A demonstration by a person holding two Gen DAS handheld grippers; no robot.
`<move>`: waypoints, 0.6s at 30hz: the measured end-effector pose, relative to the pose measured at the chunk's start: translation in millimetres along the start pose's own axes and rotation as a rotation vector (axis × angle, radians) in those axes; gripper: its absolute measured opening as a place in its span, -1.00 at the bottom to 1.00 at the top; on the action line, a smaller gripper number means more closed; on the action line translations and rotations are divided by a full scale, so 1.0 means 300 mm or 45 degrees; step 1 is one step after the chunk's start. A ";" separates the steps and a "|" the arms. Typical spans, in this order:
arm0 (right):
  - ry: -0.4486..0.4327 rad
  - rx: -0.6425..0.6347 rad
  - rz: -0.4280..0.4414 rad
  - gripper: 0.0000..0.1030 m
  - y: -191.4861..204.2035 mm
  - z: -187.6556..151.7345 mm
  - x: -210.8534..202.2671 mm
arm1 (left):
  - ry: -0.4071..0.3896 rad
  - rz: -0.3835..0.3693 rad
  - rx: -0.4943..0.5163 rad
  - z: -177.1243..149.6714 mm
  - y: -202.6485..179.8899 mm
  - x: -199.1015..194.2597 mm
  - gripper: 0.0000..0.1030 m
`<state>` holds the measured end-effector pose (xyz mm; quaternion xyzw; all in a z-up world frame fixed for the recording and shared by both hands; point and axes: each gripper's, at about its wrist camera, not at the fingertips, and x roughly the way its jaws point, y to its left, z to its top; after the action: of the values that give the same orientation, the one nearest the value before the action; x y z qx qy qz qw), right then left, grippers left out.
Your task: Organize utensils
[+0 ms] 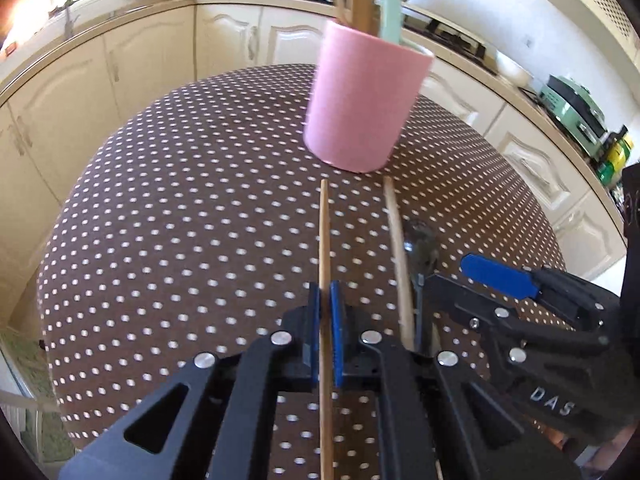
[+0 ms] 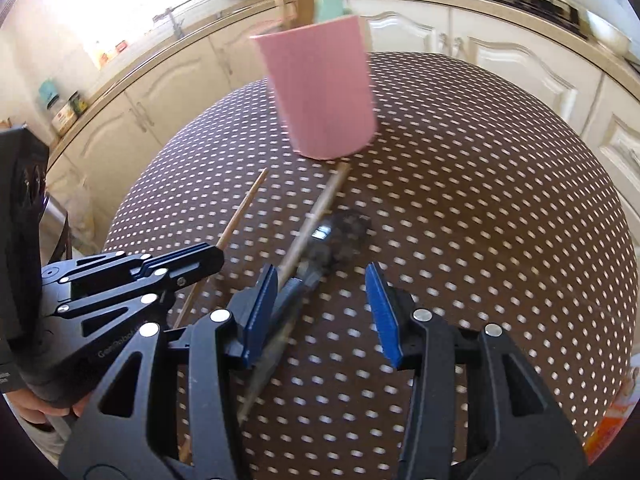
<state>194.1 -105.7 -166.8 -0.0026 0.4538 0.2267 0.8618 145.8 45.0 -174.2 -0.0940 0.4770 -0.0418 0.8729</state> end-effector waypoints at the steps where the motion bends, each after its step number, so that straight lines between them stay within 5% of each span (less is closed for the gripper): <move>1: 0.007 -0.013 0.001 -0.29 0.015 0.009 0.007 | -0.003 -0.002 -0.014 -0.002 0.021 -0.009 -0.89; 18: 0.201 -0.115 -0.122 -0.71 0.169 0.113 0.157 | 0.005 -0.026 -0.057 0.032 0.082 0.009 -0.89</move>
<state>223.5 -35.0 -173.5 -0.0808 0.5089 0.2046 0.8323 154.7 69.9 -176.4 -0.1182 0.4786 -0.0404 0.8691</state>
